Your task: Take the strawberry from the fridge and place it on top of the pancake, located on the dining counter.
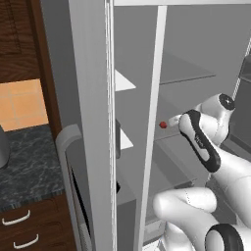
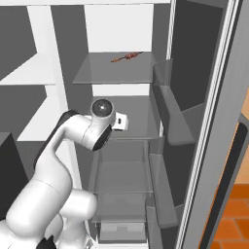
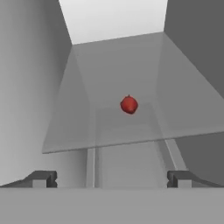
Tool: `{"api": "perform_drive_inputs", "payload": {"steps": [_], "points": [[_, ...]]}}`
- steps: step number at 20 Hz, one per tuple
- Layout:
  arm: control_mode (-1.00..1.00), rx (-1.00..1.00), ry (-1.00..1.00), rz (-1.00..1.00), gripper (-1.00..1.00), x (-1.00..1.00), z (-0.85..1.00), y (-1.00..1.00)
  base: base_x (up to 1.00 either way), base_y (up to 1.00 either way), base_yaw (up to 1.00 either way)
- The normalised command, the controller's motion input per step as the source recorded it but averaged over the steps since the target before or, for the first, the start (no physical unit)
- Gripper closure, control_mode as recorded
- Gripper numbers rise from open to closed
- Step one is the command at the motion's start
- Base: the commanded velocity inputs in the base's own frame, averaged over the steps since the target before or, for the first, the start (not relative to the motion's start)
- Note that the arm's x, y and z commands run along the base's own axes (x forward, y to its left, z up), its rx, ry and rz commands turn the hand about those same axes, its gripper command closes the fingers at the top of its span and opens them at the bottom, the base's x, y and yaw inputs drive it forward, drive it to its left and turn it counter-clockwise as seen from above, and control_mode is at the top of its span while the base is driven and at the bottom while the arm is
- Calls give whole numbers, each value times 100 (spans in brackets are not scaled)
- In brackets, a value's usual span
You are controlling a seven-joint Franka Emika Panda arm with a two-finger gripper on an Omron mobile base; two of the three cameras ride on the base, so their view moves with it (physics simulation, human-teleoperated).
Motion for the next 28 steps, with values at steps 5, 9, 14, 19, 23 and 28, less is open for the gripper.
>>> {"api": "perform_drive_inputs", "payload": {"steps": [5,9,14,19,23,28], "points": [[-100,-4,-10,0,-100,42,-8,0,0,0,0],[-100,-3,-1,0,-100,47,-7,-3,0,0,0],[-100,-5,8,0,-100,65,-22,-5,0,0,0],[-100,-8,1,7,-100,68,-57,-34,0,0,0],[-100,-2,11,5,-100,41,-15,-5,0,0,0],[-100,2,20,1,-100,26,0,0,0,0,0]]}}
